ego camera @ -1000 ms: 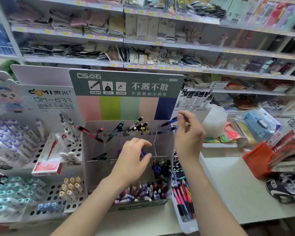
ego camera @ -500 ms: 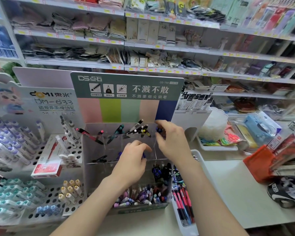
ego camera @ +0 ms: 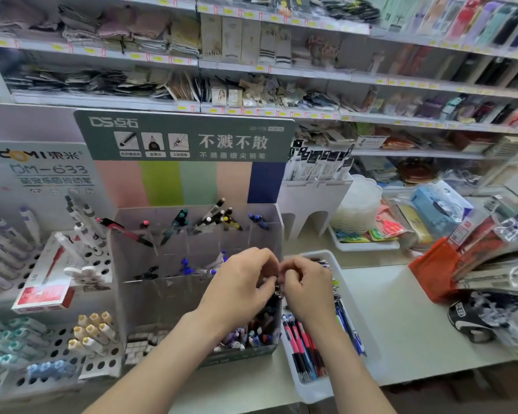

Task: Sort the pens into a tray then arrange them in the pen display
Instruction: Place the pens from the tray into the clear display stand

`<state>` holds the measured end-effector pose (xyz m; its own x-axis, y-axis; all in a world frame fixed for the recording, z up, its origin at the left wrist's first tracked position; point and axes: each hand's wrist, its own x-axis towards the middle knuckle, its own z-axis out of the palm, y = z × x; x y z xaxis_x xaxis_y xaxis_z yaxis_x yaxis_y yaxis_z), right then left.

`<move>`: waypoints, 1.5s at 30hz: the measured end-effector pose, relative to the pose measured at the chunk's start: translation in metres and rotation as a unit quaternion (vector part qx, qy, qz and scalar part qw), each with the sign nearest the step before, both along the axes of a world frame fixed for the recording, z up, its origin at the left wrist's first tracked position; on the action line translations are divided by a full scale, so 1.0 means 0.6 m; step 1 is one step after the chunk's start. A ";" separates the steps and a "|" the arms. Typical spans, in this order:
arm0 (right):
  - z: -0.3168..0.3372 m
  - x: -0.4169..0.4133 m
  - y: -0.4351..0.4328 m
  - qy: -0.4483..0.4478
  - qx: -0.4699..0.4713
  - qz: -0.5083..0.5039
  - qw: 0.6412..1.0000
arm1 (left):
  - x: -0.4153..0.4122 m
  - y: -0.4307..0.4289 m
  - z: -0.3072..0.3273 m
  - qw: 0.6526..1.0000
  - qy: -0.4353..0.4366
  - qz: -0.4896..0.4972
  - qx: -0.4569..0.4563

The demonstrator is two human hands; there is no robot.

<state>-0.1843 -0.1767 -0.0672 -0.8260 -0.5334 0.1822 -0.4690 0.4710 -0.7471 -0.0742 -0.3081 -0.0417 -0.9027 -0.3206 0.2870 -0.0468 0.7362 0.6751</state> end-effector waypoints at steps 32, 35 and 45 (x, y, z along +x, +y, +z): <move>-0.261 -0.092 0.198 -0.110 0.400 0.004 0.910 | -0.113 0.254 -0.246 0.912 -0.396 0.095 0.050; -0.259 -0.098 0.193 -0.124 0.407 0.000 0.905 | -0.106 0.259 -0.245 0.919 -0.369 0.127 0.057; -0.271 -0.129 0.193 -0.116 0.424 0.044 0.897 | -0.111 0.265 -0.248 0.924 -0.344 0.154 0.064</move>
